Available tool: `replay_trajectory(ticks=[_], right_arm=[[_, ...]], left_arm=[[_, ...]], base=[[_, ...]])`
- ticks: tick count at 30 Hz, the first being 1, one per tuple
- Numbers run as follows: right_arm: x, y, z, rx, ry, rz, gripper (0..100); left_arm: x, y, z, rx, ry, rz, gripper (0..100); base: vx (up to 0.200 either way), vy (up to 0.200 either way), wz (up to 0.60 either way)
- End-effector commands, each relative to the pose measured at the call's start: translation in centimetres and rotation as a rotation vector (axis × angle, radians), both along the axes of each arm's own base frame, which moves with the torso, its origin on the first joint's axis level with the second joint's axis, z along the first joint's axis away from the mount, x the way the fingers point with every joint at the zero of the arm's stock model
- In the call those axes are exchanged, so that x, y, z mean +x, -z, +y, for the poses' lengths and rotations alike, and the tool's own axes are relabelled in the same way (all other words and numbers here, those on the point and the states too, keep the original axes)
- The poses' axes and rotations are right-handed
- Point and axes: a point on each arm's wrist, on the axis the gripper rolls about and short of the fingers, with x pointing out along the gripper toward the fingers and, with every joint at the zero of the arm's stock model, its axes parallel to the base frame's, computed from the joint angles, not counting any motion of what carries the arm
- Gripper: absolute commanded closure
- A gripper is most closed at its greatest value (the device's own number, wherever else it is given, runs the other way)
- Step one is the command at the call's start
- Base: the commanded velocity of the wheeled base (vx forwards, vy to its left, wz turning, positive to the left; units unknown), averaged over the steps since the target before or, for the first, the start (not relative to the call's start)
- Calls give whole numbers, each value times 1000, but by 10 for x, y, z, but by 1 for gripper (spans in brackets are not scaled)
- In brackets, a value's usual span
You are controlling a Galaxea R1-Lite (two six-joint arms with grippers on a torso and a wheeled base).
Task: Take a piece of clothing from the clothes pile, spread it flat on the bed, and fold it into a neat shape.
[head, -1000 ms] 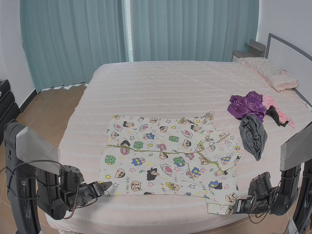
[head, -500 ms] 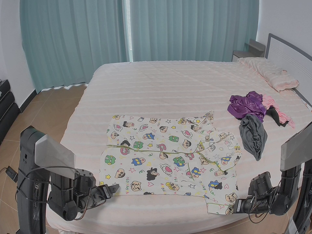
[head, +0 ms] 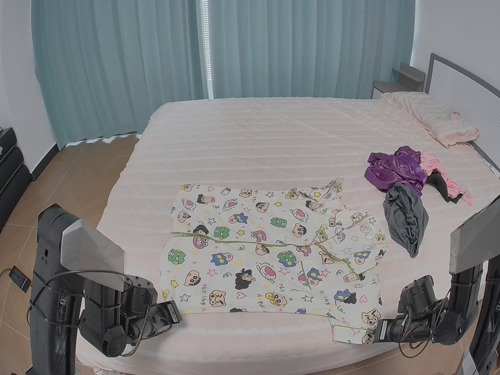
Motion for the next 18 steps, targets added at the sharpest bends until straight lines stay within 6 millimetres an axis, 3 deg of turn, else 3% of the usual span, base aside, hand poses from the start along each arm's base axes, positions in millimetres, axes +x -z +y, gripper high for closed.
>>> replay_trajectory(ticks=[1,9,18], right_arm=[[-7,0,-2,-21,-11,35,100],[-10,-3,-4,-36,-23,54,100],[-19,-6,-8,-81,-64,119,100]], left_arm=[[-6,-2,1,14,-9,13,100],[-23,-16,4,17,3,31,100],[-44,-16,5,47,36,101,100]], base=[[0,0,0],[0,0,0],[0,0,0]])
